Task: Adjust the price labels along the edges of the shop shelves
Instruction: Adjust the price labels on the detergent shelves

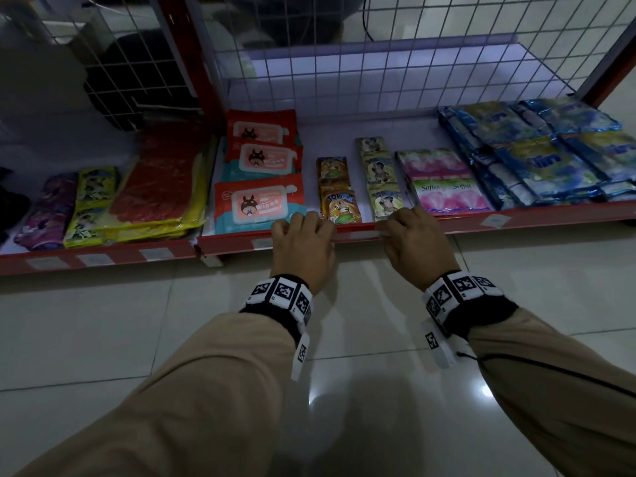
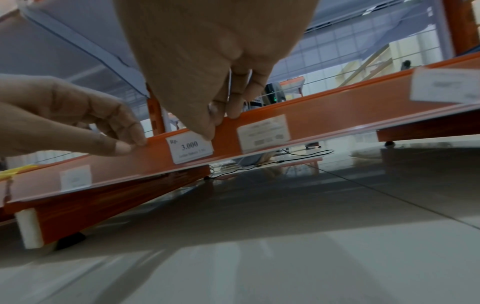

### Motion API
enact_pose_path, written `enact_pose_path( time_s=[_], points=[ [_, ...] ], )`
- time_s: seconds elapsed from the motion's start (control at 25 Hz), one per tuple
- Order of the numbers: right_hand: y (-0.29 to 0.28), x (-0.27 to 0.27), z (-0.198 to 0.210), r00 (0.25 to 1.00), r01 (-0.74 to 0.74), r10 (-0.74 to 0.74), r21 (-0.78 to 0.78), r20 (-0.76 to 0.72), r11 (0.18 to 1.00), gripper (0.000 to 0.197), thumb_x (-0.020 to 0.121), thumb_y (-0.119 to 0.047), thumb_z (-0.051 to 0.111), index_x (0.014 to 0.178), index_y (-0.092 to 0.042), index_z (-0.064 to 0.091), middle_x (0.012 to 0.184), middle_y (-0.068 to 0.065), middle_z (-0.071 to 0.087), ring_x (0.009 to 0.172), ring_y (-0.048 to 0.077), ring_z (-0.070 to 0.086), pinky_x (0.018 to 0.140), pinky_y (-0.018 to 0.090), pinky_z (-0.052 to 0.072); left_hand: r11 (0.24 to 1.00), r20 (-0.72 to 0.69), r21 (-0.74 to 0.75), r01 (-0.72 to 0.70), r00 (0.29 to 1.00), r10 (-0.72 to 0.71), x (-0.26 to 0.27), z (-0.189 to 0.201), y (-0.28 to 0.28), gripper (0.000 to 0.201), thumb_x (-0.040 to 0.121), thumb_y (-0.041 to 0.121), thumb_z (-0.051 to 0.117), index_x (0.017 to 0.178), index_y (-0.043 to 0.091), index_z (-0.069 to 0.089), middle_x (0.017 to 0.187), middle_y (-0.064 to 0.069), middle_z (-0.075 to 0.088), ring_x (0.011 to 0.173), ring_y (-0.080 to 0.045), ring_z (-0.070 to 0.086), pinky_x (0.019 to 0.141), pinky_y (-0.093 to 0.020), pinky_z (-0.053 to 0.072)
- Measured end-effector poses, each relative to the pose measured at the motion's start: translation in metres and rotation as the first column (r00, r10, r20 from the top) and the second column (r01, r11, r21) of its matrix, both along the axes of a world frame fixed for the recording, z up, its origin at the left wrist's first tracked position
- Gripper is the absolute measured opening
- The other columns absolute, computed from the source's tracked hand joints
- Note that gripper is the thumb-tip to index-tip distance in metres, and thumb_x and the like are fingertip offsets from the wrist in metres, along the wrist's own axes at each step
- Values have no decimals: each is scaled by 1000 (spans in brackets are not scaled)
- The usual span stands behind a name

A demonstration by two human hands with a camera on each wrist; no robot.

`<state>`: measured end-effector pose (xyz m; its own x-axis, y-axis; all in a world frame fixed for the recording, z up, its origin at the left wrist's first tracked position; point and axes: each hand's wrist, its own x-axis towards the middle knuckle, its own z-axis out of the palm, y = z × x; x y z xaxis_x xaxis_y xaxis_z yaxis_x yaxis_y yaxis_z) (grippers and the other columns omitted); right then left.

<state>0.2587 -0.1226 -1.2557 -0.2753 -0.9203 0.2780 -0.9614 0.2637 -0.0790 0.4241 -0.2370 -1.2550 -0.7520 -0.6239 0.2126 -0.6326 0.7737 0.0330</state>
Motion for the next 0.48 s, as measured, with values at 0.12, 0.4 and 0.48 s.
enact_pose_path(
  time_s=[0.12,0.4,0.48],
  points=[
    [3,-1,1,1000,11,-11,-5,20,1000,20,78,-12,65,98,-9,66,97,13,63,89,36,54,73,44,44,1000,-16,7,-14,1000,14,-3,0,2,26,90,33,48,113,22,54,115,-2,53,108,-23,46,92,-41,30],
    [-2,7,1,997,58,-64,132,40,990,41,78,-29,64,118,-27,60,113,8,51,105,33,43,85,42,33,999,10,42,25,1000,-26,-2,-4,1,40,86,29,50,126,30,48,115,-4,48,108,-25,43,88,-40,29],
    [-4,9,2,997,66,-70,167,19,984,43,79,-32,61,121,-28,57,116,7,49,107,32,42,86,42,32,999,18,34,34,999,-34,-1,-6,0,40,86,29,51,126,31,49,114,-4,48,108,-25,43,88,-39,29]
  ],
)
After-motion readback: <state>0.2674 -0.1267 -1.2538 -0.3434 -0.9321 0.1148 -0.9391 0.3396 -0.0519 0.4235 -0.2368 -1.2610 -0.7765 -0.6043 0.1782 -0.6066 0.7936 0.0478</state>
